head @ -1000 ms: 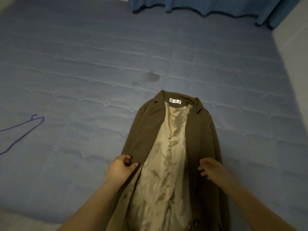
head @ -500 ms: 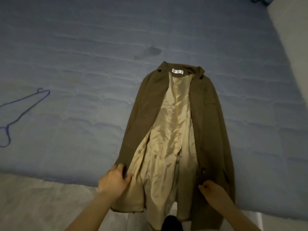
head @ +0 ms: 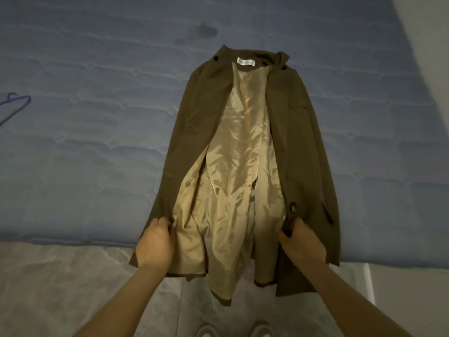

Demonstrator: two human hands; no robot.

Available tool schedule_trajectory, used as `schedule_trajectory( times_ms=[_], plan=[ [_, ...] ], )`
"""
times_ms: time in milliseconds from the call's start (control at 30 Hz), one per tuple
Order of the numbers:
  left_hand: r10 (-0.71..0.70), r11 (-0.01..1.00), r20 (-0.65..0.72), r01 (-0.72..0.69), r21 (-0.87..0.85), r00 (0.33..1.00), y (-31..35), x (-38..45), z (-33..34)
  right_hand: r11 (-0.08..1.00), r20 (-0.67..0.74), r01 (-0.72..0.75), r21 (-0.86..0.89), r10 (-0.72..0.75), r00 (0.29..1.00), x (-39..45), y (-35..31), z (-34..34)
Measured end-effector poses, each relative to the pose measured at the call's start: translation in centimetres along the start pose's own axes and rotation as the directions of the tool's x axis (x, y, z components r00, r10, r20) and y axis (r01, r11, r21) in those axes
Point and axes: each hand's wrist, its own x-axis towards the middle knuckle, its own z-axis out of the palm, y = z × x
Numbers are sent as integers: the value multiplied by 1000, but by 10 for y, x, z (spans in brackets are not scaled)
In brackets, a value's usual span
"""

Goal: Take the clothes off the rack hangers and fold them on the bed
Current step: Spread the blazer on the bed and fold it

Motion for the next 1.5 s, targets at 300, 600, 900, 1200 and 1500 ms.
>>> schedule_trajectory(
  times_ms=[300,600,900,1200,1500],
  plan=[
    [-210,892,-240,85,-444,948,-8,-16,-31,982,-142,160,-99,-173,975,-12,6,-2],
    [348,751,-396,-505,-426,850,45,-78,-38,879,-95,433,-200,-457,884,-37,3,-14],
    [568,819,65,-555,-146,821,53,-101,16,952,136,245,-184,-222,965,-24,8,-22],
    [557,830,-131,-545,117,820,60,-53,17,961,168,238,-141,-214,962,-19,5,-6],
    [695,694,458,-685,-223,555,106,-72,23,942,274,318,107,-336,901,-4,10,-19]
  ],
)
